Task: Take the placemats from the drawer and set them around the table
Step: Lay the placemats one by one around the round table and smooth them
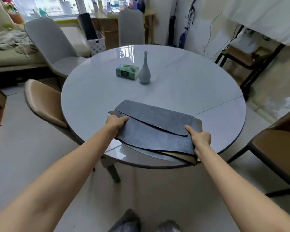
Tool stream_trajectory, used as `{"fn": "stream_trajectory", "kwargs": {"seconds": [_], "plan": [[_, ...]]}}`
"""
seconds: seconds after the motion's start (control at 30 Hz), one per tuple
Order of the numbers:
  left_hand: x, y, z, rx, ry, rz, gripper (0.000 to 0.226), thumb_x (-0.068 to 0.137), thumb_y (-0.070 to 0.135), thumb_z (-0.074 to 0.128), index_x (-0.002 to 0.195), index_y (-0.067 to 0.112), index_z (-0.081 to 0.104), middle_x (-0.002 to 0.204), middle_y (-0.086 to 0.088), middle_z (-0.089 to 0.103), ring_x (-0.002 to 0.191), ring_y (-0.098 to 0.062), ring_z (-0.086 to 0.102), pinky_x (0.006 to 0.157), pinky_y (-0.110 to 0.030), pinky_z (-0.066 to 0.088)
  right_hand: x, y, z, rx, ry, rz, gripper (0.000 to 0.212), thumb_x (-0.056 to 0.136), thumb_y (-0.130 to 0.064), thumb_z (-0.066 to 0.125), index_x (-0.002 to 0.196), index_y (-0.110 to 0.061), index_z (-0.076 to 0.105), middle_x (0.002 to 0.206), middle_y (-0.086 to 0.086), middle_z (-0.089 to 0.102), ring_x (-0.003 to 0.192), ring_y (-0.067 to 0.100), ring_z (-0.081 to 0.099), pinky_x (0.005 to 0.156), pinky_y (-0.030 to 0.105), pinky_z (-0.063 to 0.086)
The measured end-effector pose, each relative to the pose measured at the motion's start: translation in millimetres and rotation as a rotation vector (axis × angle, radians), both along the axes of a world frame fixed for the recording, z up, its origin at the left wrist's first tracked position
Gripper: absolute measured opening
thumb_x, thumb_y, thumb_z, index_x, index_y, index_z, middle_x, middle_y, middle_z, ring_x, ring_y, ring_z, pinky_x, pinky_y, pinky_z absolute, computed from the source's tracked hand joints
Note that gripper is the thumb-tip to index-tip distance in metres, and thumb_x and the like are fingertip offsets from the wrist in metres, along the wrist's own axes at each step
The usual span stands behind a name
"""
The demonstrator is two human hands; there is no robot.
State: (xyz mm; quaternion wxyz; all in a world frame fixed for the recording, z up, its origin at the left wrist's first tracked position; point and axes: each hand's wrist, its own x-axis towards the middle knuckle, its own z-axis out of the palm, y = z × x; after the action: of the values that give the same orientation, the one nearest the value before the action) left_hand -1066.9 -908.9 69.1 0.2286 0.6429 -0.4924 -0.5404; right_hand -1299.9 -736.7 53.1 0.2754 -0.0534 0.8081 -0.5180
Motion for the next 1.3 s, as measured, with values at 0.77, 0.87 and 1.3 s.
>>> {"fn": "stream_trajectory", "kwargs": {"seconds": [0.77, 0.87, 1.3], "plan": [[-98, -225, -96, 0.101, -0.192, 0.257, 0.05, 0.087, 0.037, 0.066, 0.121, 0.001, 0.057, 0.122, -0.014, 0.061, 0.109, -0.032, 0.058, 0.085, -0.037, 0.046, -119, -287, -91, 0.211, -0.146, 0.302, 0.052, 0.077, -0.034, 0.075, 0.118, -0.005, 0.061, 0.113, 0.013, 0.067, 0.098, 0.031, 0.064, 0.089, 0.045, 0.054], [-92, -236, -106, 0.132, -0.187, 0.263, 0.05, 0.087, 0.037, 0.066, 0.121, 0.0, 0.058, 0.121, -0.014, 0.062, 0.107, -0.033, 0.059, 0.091, -0.041, 0.049, -107, -290, -98, 0.267, -0.14, 0.253, 0.052, 0.08, -0.036, 0.072, 0.118, -0.003, 0.059, 0.116, 0.014, 0.065, 0.102, 0.033, 0.062, 0.09, 0.043, 0.052], [-80, -239, -110, 0.047, -0.129, 0.111, 0.074, 0.091, 0.047, 0.056, 0.15, 0.013, 0.026, 0.147, -0.003, 0.041, 0.134, -0.023, 0.042, 0.111, -0.039, 0.035, -101, -287, -91, 0.29, -0.048, 0.23, 0.066, 0.069, -0.049, 0.074, 0.116, -0.006, 0.055, 0.116, 0.003, 0.062, 0.1, 0.022, 0.061, 0.089, 0.04, 0.052]]}}
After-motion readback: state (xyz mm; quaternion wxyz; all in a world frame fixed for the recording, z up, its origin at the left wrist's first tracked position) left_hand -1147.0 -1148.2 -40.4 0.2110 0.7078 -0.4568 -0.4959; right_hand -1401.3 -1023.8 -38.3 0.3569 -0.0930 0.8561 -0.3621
